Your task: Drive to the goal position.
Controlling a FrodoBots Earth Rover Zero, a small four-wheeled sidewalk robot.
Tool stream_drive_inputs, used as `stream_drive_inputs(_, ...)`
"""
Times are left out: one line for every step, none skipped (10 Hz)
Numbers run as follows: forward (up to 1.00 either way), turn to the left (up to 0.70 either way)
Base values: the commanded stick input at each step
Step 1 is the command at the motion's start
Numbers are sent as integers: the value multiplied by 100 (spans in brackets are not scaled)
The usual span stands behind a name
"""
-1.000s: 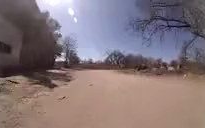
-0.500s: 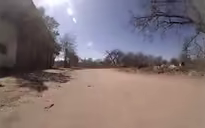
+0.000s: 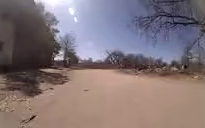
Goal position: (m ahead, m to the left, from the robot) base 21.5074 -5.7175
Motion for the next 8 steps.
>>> stream_drive_inputs(100,0)
stream_drive_inputs(100,0)
stream_drive_inputs(100,0)
stream_drive_inputs(100,0)
stream_drive_inputs(100,0)
stream_drive_inputs(100,0)
stream_drive_inputs(100,0)
stream_drive_inputs(100,0)
